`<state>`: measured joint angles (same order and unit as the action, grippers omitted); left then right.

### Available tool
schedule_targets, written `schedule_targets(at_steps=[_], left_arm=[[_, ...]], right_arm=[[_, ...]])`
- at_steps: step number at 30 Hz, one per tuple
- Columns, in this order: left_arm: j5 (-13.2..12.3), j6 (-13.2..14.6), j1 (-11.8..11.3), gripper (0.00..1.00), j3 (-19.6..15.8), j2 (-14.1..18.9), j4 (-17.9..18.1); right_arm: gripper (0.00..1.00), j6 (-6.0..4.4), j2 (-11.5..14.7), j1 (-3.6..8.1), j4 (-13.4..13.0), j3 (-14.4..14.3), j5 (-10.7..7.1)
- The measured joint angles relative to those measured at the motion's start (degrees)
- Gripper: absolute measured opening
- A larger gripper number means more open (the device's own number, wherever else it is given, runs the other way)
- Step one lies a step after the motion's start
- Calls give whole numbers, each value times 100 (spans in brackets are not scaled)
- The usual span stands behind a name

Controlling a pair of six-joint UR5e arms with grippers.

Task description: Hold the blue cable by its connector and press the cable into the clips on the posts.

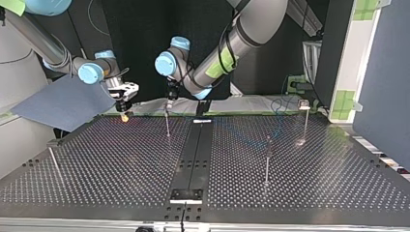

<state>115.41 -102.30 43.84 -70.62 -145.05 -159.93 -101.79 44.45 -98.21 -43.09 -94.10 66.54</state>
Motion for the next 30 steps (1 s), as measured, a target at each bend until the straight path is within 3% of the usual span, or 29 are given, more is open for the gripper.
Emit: schedule_targets(at_steps=[30], left_arm=[[-17, 90, -71, 100, -2, 1, -73]], right_arm=[[0, 0, 0, -1, -9, 0, 0]])
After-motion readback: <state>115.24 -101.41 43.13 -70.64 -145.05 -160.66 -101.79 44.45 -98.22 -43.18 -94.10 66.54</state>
